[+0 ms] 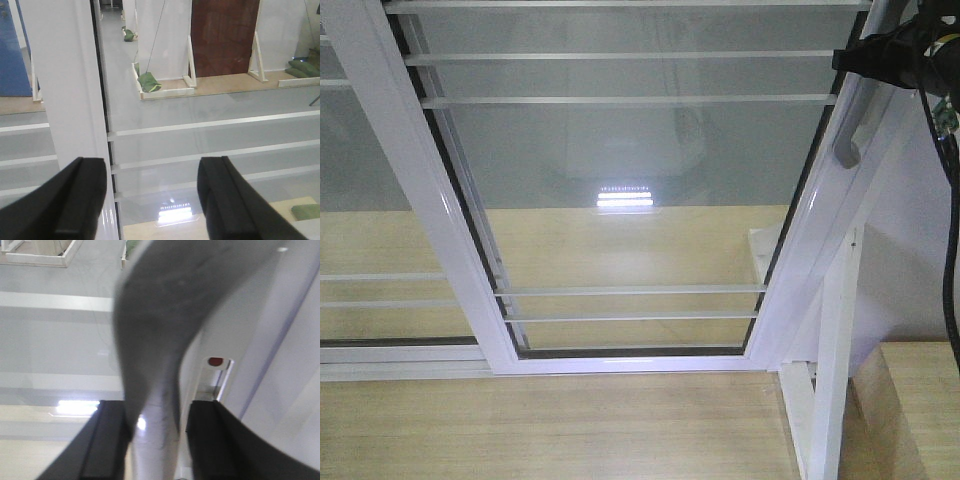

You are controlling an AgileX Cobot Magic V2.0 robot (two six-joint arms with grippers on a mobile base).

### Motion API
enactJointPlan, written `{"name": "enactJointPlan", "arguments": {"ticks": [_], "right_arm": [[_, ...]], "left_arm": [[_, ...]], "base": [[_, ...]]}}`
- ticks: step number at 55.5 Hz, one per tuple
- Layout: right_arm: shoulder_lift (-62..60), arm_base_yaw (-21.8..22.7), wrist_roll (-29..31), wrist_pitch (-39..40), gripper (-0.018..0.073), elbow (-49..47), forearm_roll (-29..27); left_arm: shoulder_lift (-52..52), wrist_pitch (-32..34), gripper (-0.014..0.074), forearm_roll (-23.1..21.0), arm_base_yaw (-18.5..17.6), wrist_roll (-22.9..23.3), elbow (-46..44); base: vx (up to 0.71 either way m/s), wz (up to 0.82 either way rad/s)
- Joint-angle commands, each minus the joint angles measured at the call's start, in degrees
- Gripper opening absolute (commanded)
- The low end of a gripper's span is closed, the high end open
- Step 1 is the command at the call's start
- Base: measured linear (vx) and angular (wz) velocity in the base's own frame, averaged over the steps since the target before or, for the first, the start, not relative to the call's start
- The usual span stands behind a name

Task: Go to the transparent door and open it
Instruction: 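Grasp the handle with the right gripper and slide the door sideways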

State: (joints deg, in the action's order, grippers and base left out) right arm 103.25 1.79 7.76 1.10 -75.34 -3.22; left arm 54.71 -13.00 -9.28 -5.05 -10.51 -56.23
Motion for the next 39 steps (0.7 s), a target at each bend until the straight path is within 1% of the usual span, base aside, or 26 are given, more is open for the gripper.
{"name": "enactJointPlan", "arguments": {"ticks": [1, 9, 11, 24, 39], "right_arm": [[-2.3, 1.0, 0.0, 6.3, 0.0197, -2.4, 0.2], [-2.3, -1.0, -0.3, 6.5, 0.0008, -2.4, 0.4], [-2.3, -1.8, -0.1, 6.8, -0.0015, -2.4, 0.5], [-2.3, -7.0, 0.4, 8.3, -0.0009, -2.4, 0.5], [-2.3, -11.0, 0.4, 8.9, -0.0008, -2.4, 0.5]], "left_arm": [[-0.7, 4.6, 0.0523, -0.4, 0.0, 0.2, -1.9], [-0.7, 4.6, 0.0523, -0.4, 0.0, 0.2, -1.9], [-0.7, 4.6, 0.0523, -0.4, 0.0, 0.2, -1.9], [-0.7, 3.7, 0.0523, -0.3, 0.0, 0.2, -1.9], [-0.7, 2.4, 0.0523, 0.0, 0.0, 0.2, -1.9]], "base": [[0.0, 0.0], [0.0, 0.0], [0.0, 0.0], [0.0, 0.0], [0.0, -0.01]]}}
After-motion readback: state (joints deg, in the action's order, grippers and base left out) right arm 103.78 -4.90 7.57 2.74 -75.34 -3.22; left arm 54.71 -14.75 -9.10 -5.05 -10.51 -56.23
